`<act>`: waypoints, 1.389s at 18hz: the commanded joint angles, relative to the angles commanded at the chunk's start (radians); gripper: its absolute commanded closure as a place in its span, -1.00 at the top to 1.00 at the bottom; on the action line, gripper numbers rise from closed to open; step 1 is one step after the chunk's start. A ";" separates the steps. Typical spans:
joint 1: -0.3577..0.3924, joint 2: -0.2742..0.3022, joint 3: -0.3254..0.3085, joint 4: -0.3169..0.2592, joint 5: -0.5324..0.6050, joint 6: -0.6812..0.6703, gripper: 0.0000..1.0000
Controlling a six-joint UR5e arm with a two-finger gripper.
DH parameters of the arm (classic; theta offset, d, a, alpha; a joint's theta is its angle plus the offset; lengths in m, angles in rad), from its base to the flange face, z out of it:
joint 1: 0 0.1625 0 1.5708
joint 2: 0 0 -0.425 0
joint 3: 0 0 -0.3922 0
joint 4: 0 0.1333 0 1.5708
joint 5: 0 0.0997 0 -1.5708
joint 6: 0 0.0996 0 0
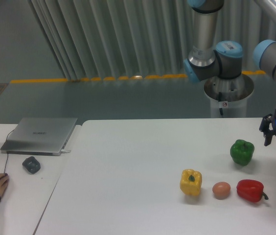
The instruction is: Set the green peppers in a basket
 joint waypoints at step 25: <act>-0.011 0.000 -0.035 0.124 -0.133 -0.336 1.00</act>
